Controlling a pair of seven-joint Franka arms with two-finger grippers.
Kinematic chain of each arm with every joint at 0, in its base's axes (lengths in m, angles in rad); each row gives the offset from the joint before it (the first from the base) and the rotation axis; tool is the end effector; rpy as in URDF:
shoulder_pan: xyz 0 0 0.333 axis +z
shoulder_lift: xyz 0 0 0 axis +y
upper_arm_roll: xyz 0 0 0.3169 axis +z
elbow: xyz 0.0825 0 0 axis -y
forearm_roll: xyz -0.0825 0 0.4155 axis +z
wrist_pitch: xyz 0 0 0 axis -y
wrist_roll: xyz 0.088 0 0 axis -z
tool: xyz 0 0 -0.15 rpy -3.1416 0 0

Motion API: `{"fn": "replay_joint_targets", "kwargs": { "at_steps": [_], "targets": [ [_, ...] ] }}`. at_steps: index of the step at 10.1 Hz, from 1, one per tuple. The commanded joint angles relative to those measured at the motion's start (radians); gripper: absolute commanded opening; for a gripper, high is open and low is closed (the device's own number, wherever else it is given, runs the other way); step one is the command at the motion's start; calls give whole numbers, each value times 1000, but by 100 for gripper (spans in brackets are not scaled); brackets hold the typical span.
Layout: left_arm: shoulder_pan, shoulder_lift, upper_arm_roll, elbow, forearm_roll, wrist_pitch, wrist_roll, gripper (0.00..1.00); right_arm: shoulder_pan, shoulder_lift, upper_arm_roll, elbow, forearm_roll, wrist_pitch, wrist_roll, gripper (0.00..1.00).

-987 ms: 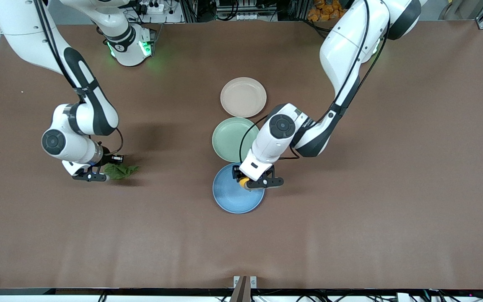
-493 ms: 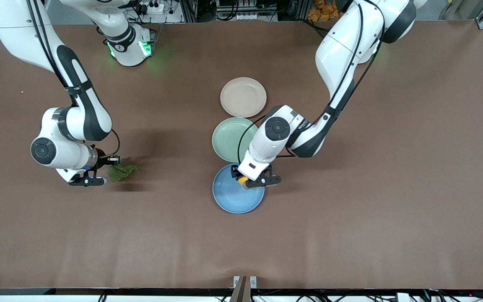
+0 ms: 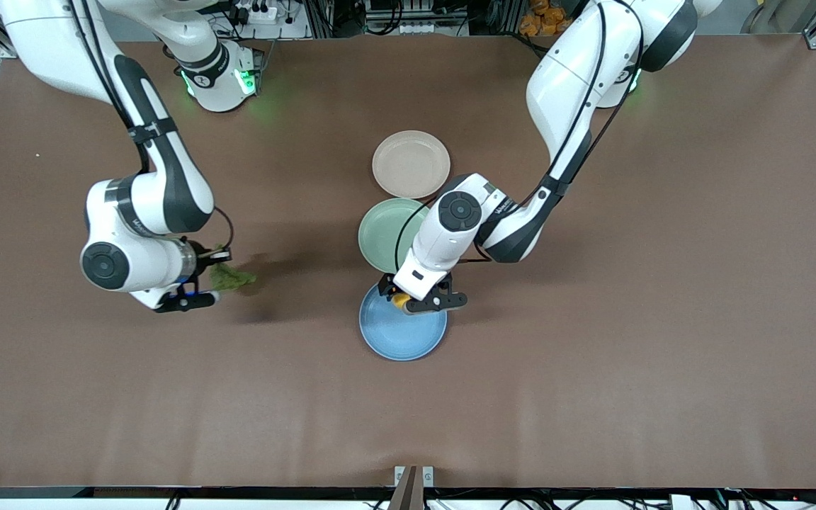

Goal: Place lemon and lettuce in plates
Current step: 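Lower the lemon onto the blue plate while the right gripper lifts lettuce, then carry the lettuce with the right gripper over the cream plate while left withdraws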

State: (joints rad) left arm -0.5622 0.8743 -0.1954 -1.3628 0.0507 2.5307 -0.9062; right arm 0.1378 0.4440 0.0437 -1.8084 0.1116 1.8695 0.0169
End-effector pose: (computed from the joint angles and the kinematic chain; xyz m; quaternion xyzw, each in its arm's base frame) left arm 0.6050 -0.5283 0.1723 0.9817 0.1002 0.0658 0.1480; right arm 0.5991 0.1229 0.2151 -0.9785 -0.0541 0.1948 0.0397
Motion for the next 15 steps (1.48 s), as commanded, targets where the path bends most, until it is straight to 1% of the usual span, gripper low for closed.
{"fn": "replay_joint_targets", "kwargs": {
  "at_steps": [1,2,3,4,5,6,8,10,11,12,13,15],
  "targets": [
    [-2,-57,33,-5,1,-29,-17,100,-3,-11,60,56,65,-113,120,0],
    [-4,-79,53,-9,3,-32,-17,100,-3,-11,117,72,66,-136,205,0],
    [1,-116,62,-13,3,-77,-16,100,8,-5,184,81,66,-136,322,0],
    [5,-158,79,-13,3,-133,-16,100,25,-2,236,84,72,-130,413,0],
    [4,-210,106,-13,4,-203,-13,100,32,11,260,84,165,-124,420,0],
    [8,-265,122,-13,3,-292,10,100,67,15,263,81,259,-101,426,0],
    [66,-372,134,-13,3,-439,87,100,144,25,278,78,275,-58,509,0],
    [143,-461,133,-9,3,-565,223,100,204,56,347,77,292,34,651,0],
    [189,-501,133,-9,3,-652,342,100,226,97,391,77,287,81,685,0],
    [233,-535,133,-7,3,-721,459,100,252,123,400,75,290,112,689,0],
    [267,-572,134,-7,3,-771,536,100,270,133,401,75,293,115,690,0],
    [330,-612,131,-6,0,-855,646,100,305,137,403,73,295,114,690,0]
  ]
}}
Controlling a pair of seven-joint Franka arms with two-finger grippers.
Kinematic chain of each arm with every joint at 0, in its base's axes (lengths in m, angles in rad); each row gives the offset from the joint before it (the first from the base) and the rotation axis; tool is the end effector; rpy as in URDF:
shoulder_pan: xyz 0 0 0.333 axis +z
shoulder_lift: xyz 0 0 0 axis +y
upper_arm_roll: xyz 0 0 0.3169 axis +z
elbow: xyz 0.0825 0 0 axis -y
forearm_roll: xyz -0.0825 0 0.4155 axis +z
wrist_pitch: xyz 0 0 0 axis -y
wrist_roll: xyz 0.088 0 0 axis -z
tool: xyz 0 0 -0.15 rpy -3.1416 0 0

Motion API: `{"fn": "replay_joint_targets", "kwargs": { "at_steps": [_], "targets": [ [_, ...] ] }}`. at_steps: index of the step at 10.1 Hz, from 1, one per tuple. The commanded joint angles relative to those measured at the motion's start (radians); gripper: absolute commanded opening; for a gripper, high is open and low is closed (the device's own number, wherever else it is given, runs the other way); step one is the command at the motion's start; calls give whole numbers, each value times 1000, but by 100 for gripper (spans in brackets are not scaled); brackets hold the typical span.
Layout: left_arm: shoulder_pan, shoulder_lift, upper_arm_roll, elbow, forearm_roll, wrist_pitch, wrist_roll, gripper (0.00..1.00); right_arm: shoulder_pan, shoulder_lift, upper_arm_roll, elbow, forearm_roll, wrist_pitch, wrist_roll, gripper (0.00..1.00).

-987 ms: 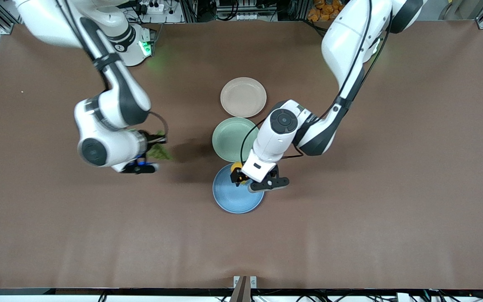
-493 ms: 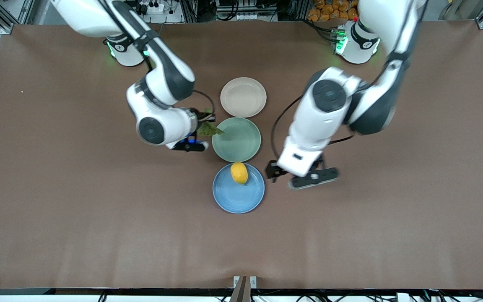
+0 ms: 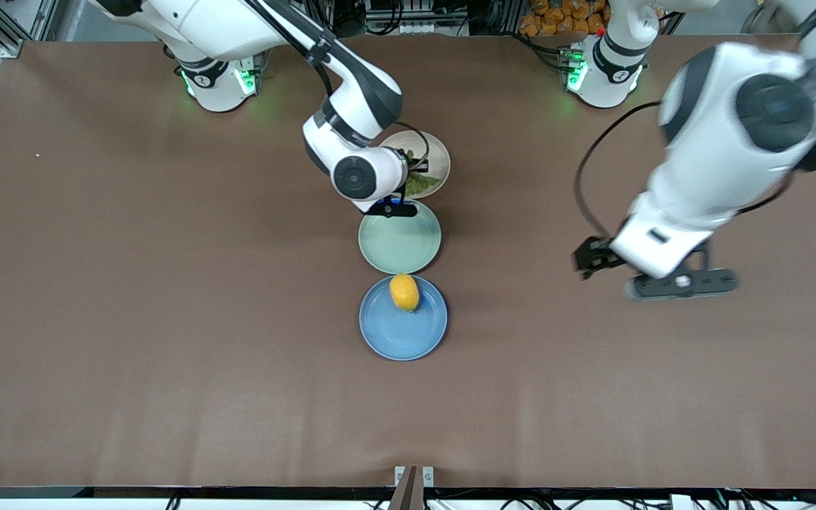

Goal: Place lemon and lettuce in plates
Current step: 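Carry the lettuce with the right gripper over the cream plate while left withdraws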

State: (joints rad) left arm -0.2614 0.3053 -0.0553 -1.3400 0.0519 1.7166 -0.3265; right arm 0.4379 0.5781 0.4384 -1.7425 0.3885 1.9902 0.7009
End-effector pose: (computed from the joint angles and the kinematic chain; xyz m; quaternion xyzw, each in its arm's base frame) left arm 0.6620 -0.2045 0.5188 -0.9992 -0.0036 -0.0396 0.0053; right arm 0.3962 0.5188 0.2070 -0.9488 0.0332 0.2989 0.0969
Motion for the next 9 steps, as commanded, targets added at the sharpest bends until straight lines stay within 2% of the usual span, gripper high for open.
{"fn": "replay_joint_targets", "kwargs": {
  "at_steps": [1,3,4,5,6,7,9],
  "targets": [
    [56,-61,-11,-30,0,-60,75,100,10,3,8,-3,18,-16,8,0],
    [86,-101,-3,-34,-1,-109,84,100,33,6,6,-38,20,-8,8,0],
    [137,-132,-14,-53,-18,-132,107,100,24,29,8,-38,20,-17,6,0],
    [149,-152,-17,-64,-38,-135,124,100,31,32,8,-38,20,-19,8,5],
    [149,-173,-17,-85,-46,-135,124,100,31,34,6,-40,20,-19,11,56],
    [149,-204,-17,-123,-47,-135,123,100,31,34,6,-40,20,-18,20,100],
    [149,-227,-18,-156,-55,-129,122,100,25,34,8,-34,20,-24,25,100]
  ]
}}
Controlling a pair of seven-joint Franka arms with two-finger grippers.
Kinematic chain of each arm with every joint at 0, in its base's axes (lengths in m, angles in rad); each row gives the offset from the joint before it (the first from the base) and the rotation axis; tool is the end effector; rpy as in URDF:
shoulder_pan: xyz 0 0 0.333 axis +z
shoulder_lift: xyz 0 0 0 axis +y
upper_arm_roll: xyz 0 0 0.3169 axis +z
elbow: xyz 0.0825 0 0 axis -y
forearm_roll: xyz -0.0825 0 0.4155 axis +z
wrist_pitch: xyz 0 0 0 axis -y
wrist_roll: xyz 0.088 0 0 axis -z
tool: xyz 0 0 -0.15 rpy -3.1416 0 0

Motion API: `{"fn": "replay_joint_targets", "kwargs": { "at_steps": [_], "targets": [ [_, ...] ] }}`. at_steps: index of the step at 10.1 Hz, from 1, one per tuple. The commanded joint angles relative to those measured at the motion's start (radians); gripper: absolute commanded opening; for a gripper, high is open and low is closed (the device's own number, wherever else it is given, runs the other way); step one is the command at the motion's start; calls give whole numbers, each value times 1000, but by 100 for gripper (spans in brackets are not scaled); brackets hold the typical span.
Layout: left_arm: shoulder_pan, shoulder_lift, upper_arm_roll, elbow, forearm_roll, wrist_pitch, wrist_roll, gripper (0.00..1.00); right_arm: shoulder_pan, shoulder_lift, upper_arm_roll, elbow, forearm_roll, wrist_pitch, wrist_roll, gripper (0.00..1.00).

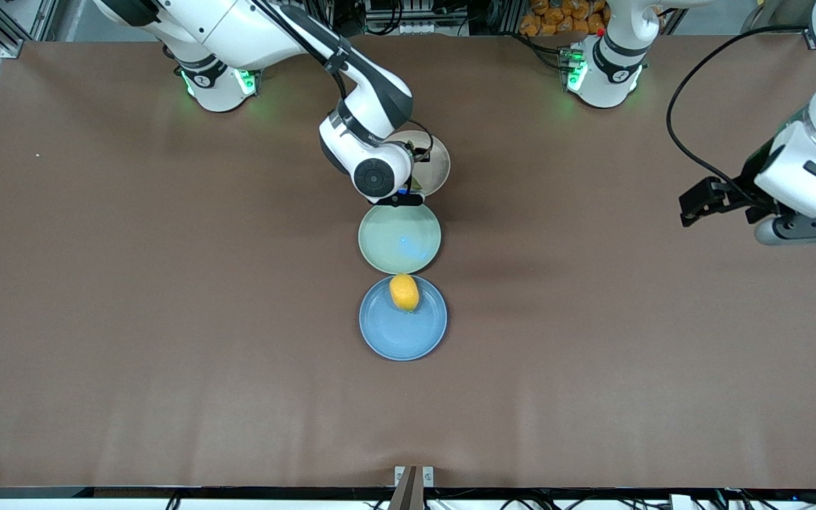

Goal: Place lemon and lettuce in plates
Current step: 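Release the lettuce onto the cream plate with the right gripper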

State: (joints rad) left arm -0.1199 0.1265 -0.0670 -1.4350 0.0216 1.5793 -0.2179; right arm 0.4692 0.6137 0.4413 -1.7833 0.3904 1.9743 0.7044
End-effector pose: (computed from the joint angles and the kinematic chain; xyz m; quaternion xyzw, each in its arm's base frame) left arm 0.6172 -0.1110 0.5751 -0.9998 -0.0158 -0.0102 0.0046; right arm 0.3579 0.5195 0.1713 -0.9399 0.0220 0.3347 0.0641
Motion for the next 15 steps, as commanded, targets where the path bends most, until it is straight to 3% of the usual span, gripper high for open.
{"fn": "replay_joint_targets", "kwargs": {
  "at_steps": [1,3,6,7,9,10,12,13,15],
  "targets": [
    [8,-59,-5,-59,-25,8,14,100,-12,-8,1,19,15,-52,18,100],
    [16,-73,-4,-62,-25,5,14,100,-87,-25,-9,102,-1,-135,6,100],
    [58,-97,-7,-82,-25,2,32,100,-98,-32,-111,270,-233,-268,-113,100],
    [75,-110,-19,-96,-25,2,46,100,-93,-63,-169,280,-270,-270,-170,100],
    [94,-123,-28,-104,-25,1,49,100,-99,-107,-228,282,-370,-264,-322,100],
    [95,-128,-28,-108,-25,-1,49,100,-92,-138,-290,285,-407,-256,-333,100],
    [94,-134,-28,-108,-25,-5,48,100,-99,-205,-357,317,-517,-256,-377,100],
    [94,-137,-30,-107,-25,-5,48,100,-100,-257,-404,318,-519,-267,-443,100],
    [91,-137,-30,-105,-25,-2,49,100,-116,-363,-418,317,-518,-374,-479,100]
  ]
}}
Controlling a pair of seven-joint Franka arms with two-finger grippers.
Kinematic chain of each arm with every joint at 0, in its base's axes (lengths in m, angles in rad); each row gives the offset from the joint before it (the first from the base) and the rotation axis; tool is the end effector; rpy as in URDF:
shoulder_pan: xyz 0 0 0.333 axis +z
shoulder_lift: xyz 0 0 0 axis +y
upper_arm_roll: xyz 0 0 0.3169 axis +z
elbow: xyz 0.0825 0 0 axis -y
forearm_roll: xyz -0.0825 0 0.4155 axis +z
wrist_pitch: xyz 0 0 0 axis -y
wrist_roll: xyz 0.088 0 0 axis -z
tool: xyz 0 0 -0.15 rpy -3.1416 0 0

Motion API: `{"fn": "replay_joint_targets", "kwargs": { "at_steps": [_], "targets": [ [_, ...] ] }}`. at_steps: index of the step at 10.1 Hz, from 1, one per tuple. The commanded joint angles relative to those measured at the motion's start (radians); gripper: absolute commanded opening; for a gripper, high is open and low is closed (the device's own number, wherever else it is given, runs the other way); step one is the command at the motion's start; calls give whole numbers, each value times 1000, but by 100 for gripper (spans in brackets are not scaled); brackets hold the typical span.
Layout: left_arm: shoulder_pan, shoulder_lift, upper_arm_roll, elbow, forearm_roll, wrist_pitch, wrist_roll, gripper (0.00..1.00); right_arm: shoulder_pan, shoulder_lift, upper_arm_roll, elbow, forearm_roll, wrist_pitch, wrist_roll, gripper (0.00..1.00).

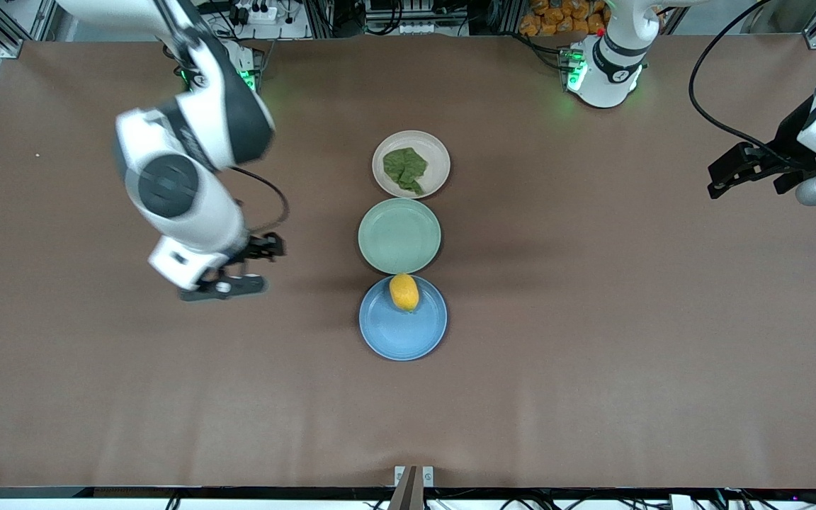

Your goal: Place lemon and lettuce in plates

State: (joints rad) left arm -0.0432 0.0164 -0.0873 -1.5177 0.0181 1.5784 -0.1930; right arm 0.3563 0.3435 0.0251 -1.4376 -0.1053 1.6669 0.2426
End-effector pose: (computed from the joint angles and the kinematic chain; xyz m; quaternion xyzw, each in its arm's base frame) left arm 0.5898 -0.0743 0.6003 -0.9992 -0.0314 -0.0232 0.0047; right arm 0.6359 0.2370 0.4392 0.9943 0.0767 -0.0395 0.0629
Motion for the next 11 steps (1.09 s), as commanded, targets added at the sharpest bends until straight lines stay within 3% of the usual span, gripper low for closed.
{"fn": "replay_joint_targets", "kwargs": {
  "at_steps": [1,3,6,11],
  "targets": [
    [13,-27,-12,-21,-23,-2,24,100,-5,-145,-4,-32,-20,-120,-31,100],
    [11,-26,-12,-19,-23,3,24,100,-8,-187,-23,-27,-19,-145,-46,100],
    [11,-24,-12,-19,-33,3,26,100,-22,-215,-161,-26,143,-110,-185,100],
    [8,-18,-12,-18,-30,-2,29,100,-86,-230,-166,-33,147,-78,-174,100]
  ]
}}
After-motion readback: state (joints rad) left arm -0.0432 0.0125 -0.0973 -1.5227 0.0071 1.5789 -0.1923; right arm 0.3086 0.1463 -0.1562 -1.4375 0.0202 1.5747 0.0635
